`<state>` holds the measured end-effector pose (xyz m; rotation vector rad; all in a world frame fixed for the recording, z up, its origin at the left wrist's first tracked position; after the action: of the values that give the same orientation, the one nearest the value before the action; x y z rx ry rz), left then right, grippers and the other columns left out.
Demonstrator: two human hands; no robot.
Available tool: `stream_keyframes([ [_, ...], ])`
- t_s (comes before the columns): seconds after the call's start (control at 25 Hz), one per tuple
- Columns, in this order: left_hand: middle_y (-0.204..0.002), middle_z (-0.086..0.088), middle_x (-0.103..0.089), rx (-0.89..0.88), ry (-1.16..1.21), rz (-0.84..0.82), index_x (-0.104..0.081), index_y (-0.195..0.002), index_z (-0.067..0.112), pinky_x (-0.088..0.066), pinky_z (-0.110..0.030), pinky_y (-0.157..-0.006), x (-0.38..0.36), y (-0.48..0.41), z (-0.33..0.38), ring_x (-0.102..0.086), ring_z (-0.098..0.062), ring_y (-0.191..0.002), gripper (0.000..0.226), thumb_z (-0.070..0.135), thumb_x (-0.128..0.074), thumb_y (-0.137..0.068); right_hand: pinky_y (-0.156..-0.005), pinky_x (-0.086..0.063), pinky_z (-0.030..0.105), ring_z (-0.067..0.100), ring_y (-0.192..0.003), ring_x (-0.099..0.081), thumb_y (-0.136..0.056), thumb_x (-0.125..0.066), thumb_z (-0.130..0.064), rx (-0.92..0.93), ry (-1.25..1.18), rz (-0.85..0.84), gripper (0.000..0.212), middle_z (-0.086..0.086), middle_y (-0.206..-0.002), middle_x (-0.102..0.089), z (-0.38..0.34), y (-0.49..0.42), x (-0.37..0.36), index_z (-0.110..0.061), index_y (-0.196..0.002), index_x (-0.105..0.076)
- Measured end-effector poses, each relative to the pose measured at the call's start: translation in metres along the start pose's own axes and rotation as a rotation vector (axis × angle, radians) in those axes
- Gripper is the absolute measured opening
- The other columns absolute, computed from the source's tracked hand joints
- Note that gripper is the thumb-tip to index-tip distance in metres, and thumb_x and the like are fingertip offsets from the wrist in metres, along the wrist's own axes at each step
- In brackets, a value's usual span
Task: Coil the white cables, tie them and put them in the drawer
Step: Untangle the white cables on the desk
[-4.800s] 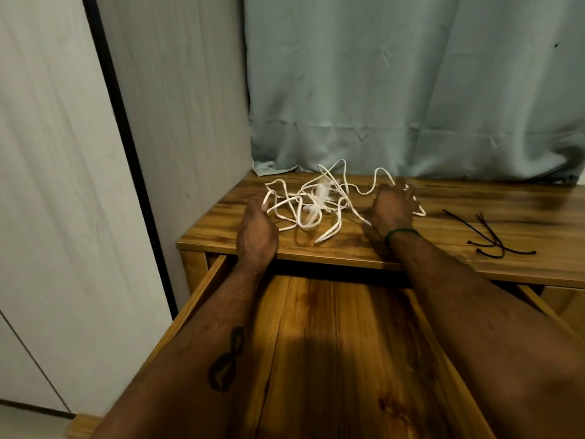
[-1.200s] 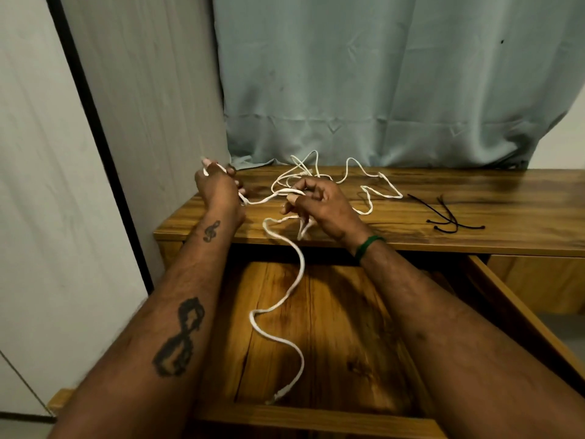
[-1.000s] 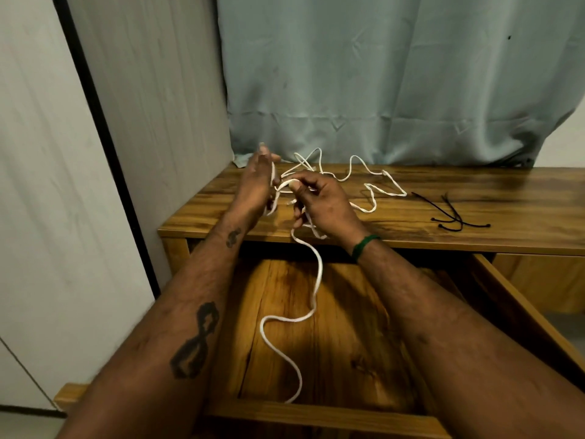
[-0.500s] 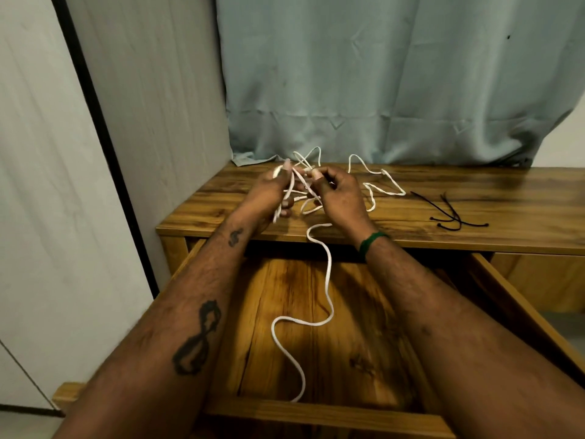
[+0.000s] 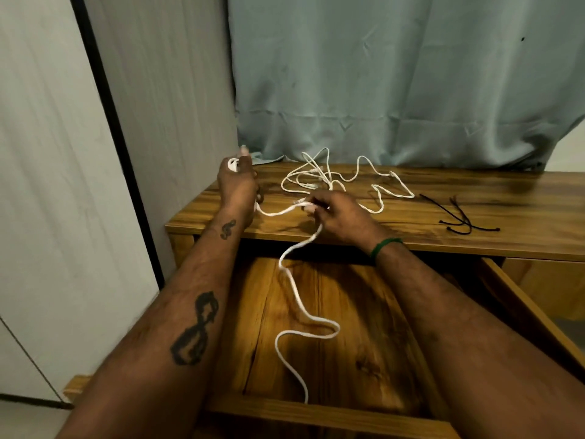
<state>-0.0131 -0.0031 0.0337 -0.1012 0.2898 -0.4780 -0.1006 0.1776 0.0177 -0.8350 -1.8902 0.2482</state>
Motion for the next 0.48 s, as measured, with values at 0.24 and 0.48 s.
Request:
stream_keyframes([
  [0.24, -0.058, 0.004, -0.049, 0.091, -0.11, -0.834, -0.071, -0.075, 0.023, -0.018, -0.02, -0.046, -0.04, 0.055, -0.006, -0.034, -0.01, -0.043, 0.076, 0.089, -0.034, -0.074, -0.058, -0.053, 0.031, 0.011, -0.069, -0.063, -0.089, -0.071, -0.026, 0.058, -0.326, 0.454, 0.009, -0.004, -0.086, -0.065, -0.023, -0.004, 0.011, -0.021, -0.095, -0.066],
  [0.48, -0.063, 0.002, -0.052, 0.023, -0.195, -1.031, -0.053, -0.095, 0.018, -0.028, -0.016, -0.042, -0.053, 0.064, -0.015, -0.035, -0.005, -0.044, 0.026, 0.043, -0.061, -0.098, -0.05, -0.054, 0.047, 0.03, -0.058, -0.06, -0.083, -0.064, -0.019, -0.207, -0.373, 0.613, 0.019, 0.012, -0.068, -0.062, 0.006, -0.005, 0.013, -0.005, -0.074, -0.055],
])
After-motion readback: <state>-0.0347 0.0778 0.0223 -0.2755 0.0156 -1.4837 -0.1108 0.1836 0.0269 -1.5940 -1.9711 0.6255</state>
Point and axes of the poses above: each hand's wrist, its own y-axis away from the middle knuckle, its own x-axis out of the back of the hand, z = x × y, the point moved 4 cm from there along -y, towards the middle knuckle
